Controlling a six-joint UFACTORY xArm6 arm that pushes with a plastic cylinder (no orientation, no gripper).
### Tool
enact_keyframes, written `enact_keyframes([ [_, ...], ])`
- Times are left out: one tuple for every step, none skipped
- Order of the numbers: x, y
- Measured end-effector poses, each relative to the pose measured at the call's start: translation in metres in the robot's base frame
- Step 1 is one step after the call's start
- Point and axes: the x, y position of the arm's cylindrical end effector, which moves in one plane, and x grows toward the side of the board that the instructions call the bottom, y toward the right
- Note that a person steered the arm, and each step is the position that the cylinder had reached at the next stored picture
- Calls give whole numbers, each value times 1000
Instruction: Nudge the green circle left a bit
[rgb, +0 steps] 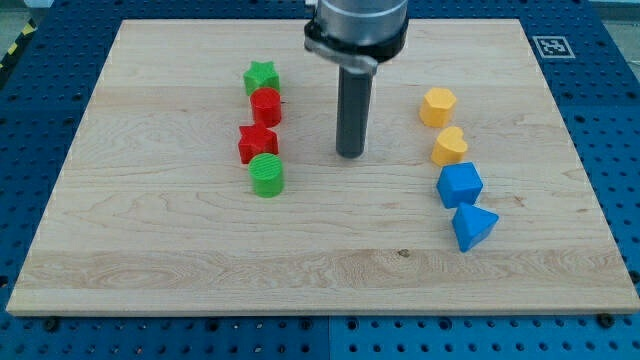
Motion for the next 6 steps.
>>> enact_keyframes([
  [18,-3],
  [28,-13],
  [28,-30],
  [28,-45],
  [28,-57],
  [28,-67],
])
